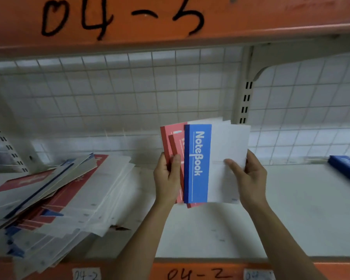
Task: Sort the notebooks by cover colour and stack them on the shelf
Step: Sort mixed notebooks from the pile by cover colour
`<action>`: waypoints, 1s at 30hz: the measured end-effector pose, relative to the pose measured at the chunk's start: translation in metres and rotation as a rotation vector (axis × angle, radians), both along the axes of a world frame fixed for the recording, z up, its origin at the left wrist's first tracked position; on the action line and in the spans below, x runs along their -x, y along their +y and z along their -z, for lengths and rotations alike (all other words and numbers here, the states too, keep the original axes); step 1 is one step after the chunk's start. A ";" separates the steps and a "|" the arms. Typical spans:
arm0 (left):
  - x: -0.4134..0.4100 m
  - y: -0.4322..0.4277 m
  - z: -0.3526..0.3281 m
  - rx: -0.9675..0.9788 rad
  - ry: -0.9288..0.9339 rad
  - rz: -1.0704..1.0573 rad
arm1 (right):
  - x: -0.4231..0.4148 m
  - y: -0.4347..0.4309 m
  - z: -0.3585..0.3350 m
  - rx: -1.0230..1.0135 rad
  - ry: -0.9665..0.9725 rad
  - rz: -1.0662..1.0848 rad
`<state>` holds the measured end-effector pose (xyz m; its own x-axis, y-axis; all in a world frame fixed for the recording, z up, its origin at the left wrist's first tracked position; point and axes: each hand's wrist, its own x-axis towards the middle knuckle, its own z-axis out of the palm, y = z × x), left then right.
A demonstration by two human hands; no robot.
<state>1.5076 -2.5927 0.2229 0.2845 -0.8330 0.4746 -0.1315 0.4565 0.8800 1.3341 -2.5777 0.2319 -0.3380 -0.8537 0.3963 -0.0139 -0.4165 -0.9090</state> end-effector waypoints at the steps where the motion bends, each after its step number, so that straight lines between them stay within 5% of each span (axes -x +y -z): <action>1: 0.003 -0.001 0.003 -0.003 -0.003 -0.012 | 0.004 -0.001 0.003 -0.010 -0.010 -0.010; 13: 0.035 0.006 0.026 -0.014 -0.052 -0.124 | 0.033 -0.002 0.025 -0.101 0.054 -0.316; 20: 0.053 0.018 0.034 -0.124 0.159 -0.063 | 0.036 -0.006 0.034 -0.096 -0.023 -0.291; 30: 0.076 0.028 0.020 -0.201 0.259 -0.124 | 0.069 -0.001 0.033 -0.149 0.164 -0.422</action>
<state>1.4317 -2.5650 0.2032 0.4785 -0.8542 0.2035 0.0641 0.2651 0.9621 1.2656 -2.5785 0.1985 0.1075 -0.9545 0.2781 -0.0196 -0.2818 -0.9593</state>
